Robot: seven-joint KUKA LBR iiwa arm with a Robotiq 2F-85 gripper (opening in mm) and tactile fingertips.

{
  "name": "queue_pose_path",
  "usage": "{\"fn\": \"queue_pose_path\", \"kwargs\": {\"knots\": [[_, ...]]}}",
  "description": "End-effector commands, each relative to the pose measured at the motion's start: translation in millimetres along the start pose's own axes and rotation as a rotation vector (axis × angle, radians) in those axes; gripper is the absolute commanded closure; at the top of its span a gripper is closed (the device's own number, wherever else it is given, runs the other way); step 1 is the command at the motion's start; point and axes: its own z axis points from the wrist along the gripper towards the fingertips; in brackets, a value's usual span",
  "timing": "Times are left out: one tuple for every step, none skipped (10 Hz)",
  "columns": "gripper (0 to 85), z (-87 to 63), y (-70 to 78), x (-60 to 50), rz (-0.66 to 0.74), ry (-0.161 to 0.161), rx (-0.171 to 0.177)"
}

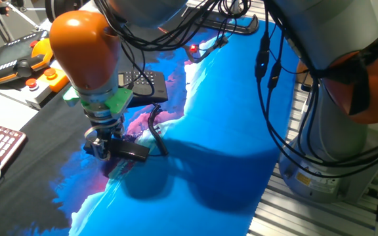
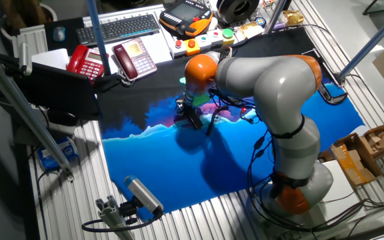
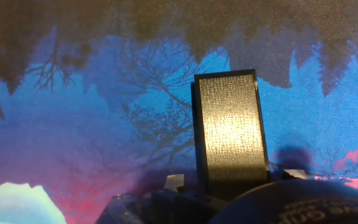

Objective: Place the handset of the telephone on the corresponding phone cradle

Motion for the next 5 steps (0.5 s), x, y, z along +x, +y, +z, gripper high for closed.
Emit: {"fn": "queue_pose_path", "kwargs": {"knots": [[8.7, 1.2, 0.1, 0.2, 0.000, -0.001, 0.000], [9.3, 1.3, 0.1, 0.1, 0.000, -0.001, 0.000], [10.0, 1.3, 0.0, 0.1, 0.001, 0.000, 0.001], [11.0, 1.6, -0.2, 0.1, 0.001, 0.004, 0.002], [12.0, 1.7, -0.3, 0.1, 0.001, 0.004, 0.002]]}}
